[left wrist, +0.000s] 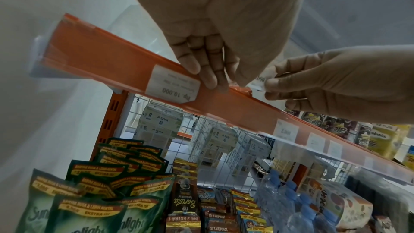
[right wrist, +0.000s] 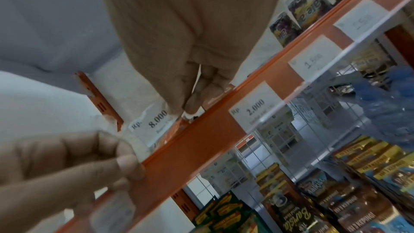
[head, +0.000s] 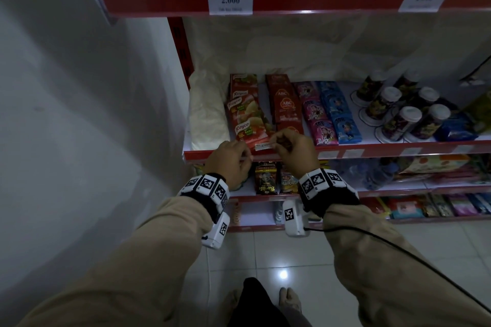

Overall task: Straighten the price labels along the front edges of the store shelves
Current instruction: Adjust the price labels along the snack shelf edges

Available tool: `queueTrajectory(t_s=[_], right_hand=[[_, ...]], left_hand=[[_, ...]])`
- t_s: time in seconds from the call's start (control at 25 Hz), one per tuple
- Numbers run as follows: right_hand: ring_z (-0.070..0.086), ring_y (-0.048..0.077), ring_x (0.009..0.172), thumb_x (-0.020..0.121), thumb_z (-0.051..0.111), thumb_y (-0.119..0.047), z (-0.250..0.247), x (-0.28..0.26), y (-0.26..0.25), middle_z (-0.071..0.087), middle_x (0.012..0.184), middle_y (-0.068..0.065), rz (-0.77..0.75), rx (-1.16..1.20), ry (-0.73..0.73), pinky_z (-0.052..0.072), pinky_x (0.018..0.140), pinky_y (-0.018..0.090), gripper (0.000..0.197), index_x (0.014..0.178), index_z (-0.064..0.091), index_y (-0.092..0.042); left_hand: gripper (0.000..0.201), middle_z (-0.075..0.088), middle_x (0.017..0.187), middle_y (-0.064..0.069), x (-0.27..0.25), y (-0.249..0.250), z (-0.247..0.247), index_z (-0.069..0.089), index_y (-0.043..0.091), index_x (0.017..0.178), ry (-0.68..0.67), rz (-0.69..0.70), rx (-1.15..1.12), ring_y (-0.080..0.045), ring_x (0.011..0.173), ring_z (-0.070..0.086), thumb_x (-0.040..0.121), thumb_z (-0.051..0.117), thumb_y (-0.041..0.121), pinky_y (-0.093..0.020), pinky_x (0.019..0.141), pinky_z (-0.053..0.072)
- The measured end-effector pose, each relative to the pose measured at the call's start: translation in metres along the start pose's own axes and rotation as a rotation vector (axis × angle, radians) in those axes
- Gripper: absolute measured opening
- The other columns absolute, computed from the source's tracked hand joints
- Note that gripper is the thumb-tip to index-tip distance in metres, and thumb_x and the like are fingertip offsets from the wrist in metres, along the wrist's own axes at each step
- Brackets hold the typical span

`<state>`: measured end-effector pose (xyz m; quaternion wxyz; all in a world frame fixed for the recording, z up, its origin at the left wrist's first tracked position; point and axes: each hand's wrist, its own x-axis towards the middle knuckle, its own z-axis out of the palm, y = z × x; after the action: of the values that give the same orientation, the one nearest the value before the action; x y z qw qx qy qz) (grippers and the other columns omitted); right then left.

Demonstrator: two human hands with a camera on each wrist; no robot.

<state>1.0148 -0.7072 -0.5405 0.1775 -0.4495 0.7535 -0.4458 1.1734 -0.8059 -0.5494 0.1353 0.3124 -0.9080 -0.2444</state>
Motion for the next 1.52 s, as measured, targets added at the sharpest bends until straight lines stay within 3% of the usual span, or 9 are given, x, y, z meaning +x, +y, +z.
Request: queueTrajectory(t_s=[0.16, 0.28, 0.4, 0.6, 0.8, 1.04, 1.2, 1.52], right_hand=[[0.060, 0.019, 0.088, 0.083, 0.064, -0.003, 0.007, -0.001, 0.004, 0.068, 0.089, 0.002, -0.051, -0.119, 0.008, 0.050, 0.078, 0.032, 0.013, 0.088, 0.068, -0.015], [0.050, 0.026, 0.098, 0.080, 0.065, -0.004, 0.012, -0.004, 0.009, 0.066, 0.094, 0.008, -0.067, -0.219, 0.036, 0.043, 0.081, 0.032, 0.014, 0.089, 0.069, -0.015], [0.048, 0.030, 0.098, 0.080, 0.065, -0.008, 0.014, -0.004, 0.012, 0.064, 0.096, 0.009, -0.099, -0.319, 0.017, 0.041, 0.081, 0.035, 0.015, 0.093, 0.069, -0.014], [0.051, 0.034, 0.093, 0.075, 0.069, -0.014, 0.009, -0.009, 0.013, 0.059, 0.095, 0.015, -0.231, -0.535, -0.024, 0.045, 0.076, 0.039, 0.020, 0.095, 0.067, -0.012], [0.053, 0.036, 0.092, 0.078, 0.068, -0.009, 0.009, -0.008, 0.009, 0.061, 0.097, 0.015, -0.202, -0.581, -0.050, 0.047, 0.073, 0.040, 0.012, 0.090, 0.071, -0.012], [0.052, 0.035, 0.096, 0.082, 0.066, -0.010, 0.008, -0.012, 0.011, 0.062, 0.099, 0.015, -0.207, -0.611, -0.052, 0.045, 0.075, 0.039, 0.014, 0.096, 0.069, -0.012], [0.053, 0.038, 0.093, 0.080, 0.067, -0.007, 0.009, -0.013, 0.010, 0.061, 0.094, 0.017, -0.224, -0.650, -0.052, 0.047, 0.072, 0.040, 0.012, 0.091, 0.071, -0.008], [0.048, 0.038, 0.104, 0.085, 0.056, -0.005, 0.001, -0.017, 0.010, 0.057, 0.107, 0.020, -0.221, -0.688, -0.168, 0.041, 0.083, 0.040, 0.024, 0.107, 0.066, -0.005]], left_hand=[[0.025, 0.063, 0.093, -0.004, -0.001, 0.000, 0.001, 0.055, 0.018, 0.111, 0.031, -0.004, -0.074, -0.024, 0.090, 0.056, 0.087, 0.059, 0.026, -0.037, 0.072, 0.049], [0.029, 0.062, 0.100, -0.006, 0.000, 0.002, 0.003, 0.058, 0.017, 0.117, 0.001, 0.052, 0.022, -0.026, 0.097, 0.051, 0.089, 0.059, 0.025, -0.037, 0.076, 0.046], [0.026, 0.058, 0.107, -0.009, 0.004, 0.002, 0.003, 0.063, 0.014, 0.114, -0.038, 0.054, 0.110, -0.027, 0.103, 0.048, 0.092, 0.056, 0.026, -0.037, 0.082, 0.044], [0.025, 0.056, 0.106, -0.009, 0.007, 0.007, 0.003, 0.064, 0.012, 0.109, -0.057, 0.072, 0.259, -0.029, 0.102, 0.048, 0.094, 0.050, 0.027, -0.039, 0.081, 0.042], [0.032, 0.055, 0.109, -0.007, 0.008, 0.008, 0.005, 0.066, 0.015, 0.110, -0.095, 0.072, 0.399, -0.026, 0.103, 0.047, 0.097, 0.041, 0.031, -0.036, 0.080, 0.040], [0.027, 0.057, 0.106, -0.010, 0.009, 0.008, 0.005, 0.066, 0.014, 0.107, -0.080, 0.118, 0.420, -0.030, 0.099, 0.050, 0.095, 0.047, 0.028, -0.037, 0.076, 0.041], [0.024, 0.058, 0.104, -0.011, 0.006, 0.010, 0.006, 0.067, 0.014, 0.106, -0.060, 0.110, 0.424, -0.032, 0.097, 0.051, 0.093, 0.051, 0.025, -0.037, 0.075, 0.040], [0.019, 0.061, 0.100, -0.014, -0.001, 0.015, 0.008, 0.067, 0.008, 0.100, -0.012, 0.076, 0.402, -0.034, 0.092, 0.054, 0.089, 0.057, 0.020, -0.038, 0.071, 0.042]])
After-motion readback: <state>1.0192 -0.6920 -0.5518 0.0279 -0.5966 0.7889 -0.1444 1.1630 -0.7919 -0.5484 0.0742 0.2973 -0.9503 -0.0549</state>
